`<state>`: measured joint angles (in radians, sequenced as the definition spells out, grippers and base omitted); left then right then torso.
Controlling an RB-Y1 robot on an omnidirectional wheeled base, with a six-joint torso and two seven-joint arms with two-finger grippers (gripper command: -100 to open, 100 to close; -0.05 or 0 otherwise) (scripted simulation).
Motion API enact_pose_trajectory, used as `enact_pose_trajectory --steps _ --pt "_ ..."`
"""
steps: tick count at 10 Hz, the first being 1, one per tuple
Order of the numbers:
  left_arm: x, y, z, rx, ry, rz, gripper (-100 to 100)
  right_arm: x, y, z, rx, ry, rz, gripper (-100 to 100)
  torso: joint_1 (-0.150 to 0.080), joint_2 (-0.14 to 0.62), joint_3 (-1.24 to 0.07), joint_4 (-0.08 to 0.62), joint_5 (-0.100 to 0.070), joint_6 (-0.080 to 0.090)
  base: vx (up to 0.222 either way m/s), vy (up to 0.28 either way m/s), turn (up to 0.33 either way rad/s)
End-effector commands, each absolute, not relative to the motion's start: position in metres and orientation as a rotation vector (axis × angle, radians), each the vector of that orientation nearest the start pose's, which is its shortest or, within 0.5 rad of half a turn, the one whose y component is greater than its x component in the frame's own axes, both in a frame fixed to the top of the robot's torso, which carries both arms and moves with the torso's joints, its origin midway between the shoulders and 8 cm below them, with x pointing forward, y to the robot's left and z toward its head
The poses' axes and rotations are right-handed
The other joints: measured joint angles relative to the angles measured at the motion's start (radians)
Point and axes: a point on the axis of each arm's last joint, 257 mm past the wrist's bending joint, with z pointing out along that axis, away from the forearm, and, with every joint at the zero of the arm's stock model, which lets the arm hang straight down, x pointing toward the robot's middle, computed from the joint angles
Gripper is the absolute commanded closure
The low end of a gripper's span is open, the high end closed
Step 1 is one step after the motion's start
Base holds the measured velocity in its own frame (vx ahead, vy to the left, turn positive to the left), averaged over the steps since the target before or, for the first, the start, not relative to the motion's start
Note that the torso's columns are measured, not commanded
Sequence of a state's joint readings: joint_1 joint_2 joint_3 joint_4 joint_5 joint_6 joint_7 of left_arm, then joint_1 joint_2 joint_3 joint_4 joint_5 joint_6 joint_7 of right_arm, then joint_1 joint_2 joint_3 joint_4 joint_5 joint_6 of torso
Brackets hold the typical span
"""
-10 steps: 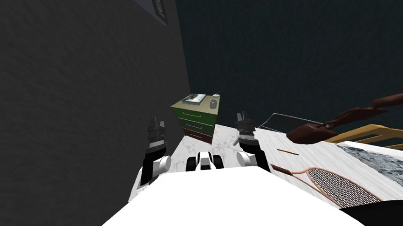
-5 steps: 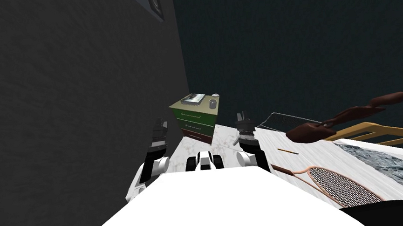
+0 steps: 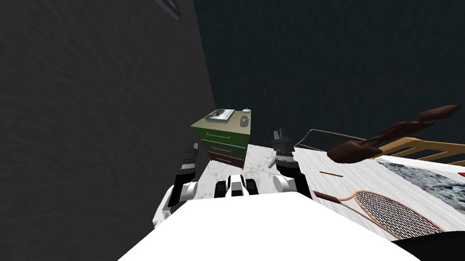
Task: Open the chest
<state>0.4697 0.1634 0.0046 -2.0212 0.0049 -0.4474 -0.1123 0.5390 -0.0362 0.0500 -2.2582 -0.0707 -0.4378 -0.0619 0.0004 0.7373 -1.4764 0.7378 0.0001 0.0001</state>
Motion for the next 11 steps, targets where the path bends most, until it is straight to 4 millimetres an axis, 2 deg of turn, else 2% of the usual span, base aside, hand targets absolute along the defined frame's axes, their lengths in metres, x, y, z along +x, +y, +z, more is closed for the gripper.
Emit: enact_pose_trajectory --steps 1,5,11 --pt "0.398 0.283 -0.117 -0.720 0.997 -1.114 -100 0.356 -0.274 -0.012 0.810 0.665 1.411 0 0.000 0.001 0.000 0.000 0.000 0.000 0.059 0.034 -0.067" --pt "0.406 0.269 -0.150 -0.754 1.034 -1.120 -100 0.356 -0.274 -0.012 0.810 0.664 1.411 0 0.000 0.001 0.000 0.000 0.000 0.000 0.067 0.022 -0.079" --pt "0.412 0.253 -0.183 -0.773 1.085 -1.127 -100 0.356 -0.274 -0.012 0.810 0.664 1.411 0 -0.001 0.000 0.000 0.000 0.000 0.000 0.047 0.020 -0.058"
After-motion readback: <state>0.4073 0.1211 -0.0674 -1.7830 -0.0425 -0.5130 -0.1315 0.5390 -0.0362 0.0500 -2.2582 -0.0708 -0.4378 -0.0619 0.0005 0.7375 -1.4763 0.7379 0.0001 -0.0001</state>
